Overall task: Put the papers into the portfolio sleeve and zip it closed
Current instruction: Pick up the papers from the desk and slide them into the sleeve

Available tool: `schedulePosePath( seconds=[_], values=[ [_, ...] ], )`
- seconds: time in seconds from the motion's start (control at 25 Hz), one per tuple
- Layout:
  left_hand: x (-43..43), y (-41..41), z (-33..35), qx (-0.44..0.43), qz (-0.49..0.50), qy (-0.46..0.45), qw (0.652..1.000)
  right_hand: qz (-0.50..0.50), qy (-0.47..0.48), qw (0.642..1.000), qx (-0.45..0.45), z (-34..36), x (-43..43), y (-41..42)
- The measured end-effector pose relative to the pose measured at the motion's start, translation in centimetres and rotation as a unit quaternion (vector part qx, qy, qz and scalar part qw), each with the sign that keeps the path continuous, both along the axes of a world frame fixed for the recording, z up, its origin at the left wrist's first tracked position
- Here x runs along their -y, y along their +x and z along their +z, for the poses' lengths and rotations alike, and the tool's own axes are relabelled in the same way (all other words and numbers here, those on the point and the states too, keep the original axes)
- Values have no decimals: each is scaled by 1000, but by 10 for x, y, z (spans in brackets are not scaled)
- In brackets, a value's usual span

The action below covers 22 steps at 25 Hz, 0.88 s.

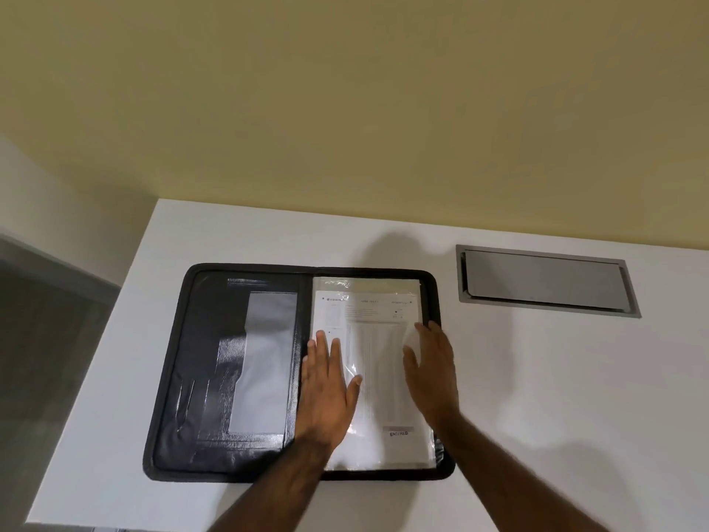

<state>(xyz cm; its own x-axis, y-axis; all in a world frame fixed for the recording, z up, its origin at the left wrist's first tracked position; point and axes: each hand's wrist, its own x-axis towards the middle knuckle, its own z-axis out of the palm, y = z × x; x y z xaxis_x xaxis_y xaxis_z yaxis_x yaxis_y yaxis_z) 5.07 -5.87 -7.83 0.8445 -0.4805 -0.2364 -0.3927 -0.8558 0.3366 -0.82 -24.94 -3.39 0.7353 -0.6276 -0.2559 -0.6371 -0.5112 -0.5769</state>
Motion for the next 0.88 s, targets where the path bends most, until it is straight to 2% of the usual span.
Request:
schedulePosePath(
  seconds=[0.08,0.16,0.24,0.44,0.48,0.6,0.72,0.8,0.88],
  values=[
    [-2,-4,-1,14,-2,36,999,125,-88,988,-28,-8,-21,-33],
    [5,-10,1,18,34,40,998,204,-133,967,-67,-22,-29,-55],
    [17,-19,5,7,53,36,998,226,-163,955,-101,-32,-22,-64],
    [-1,-52,17,-8,-14,67,998,244,-191,942,-128,-35,-8,-71],
    [-14,-52,22,-1,4,70,998,250,-192,940,-128,-34,-4,-71],
    [-64,-38,38,-7,137,56,989,272,-206,927,-153,-30,8,-75],
    [-124,-14,53,-6,239,98,966,281,-214,922,-161,-30,13,-79],
    [-159,4,60,-37,297,123,946,285,-188,926,-161,-30,12,-78],
    [-185,21,61,-93,354,99,925,290,-160,928,-169,-27,11,-76]
  ],
)
